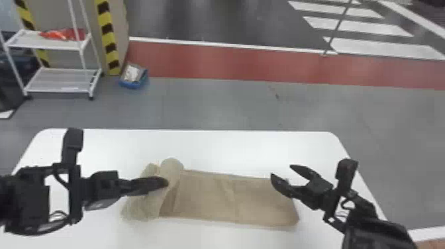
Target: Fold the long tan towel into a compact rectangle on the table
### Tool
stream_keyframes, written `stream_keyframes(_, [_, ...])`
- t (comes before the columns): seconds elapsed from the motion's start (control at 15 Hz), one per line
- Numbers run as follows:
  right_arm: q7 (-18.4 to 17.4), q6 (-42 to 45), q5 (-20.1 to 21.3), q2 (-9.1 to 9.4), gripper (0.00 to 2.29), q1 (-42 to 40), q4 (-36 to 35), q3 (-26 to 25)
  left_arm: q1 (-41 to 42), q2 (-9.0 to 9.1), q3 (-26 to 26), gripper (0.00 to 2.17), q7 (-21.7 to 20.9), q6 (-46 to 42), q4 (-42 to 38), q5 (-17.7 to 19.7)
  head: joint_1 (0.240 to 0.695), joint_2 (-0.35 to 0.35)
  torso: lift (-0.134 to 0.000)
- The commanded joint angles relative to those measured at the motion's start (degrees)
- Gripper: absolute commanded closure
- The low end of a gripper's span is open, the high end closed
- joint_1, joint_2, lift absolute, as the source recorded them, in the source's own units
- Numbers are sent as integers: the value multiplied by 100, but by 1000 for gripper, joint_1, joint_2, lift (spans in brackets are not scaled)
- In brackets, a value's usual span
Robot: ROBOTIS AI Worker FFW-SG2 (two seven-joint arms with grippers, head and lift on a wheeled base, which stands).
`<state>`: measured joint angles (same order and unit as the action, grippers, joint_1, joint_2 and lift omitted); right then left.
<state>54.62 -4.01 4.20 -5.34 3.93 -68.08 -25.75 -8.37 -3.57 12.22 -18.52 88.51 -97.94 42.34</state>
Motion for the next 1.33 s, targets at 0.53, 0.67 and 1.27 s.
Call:
stream_keyframes(0.53, [110, 1038, -595, -618, 46, -296, 638, -149, -77, 372, -1564, 1619, 701, -2245, 513, 196, 695, -350, 0])
stream_keyframes(0.67, [137, 1003, -622, -591, 46, -296, 629, -140, -69, 372, -1714, 1619, 710, -2509, 601, 178, 695, -350, 0])
stream_keyframes(1.27, [268, 985, -903, -609, 43, -322, 638, -158, -157, 372, -2311, 1619, 630, -3740, 1436, -77, 695, -350, 0])
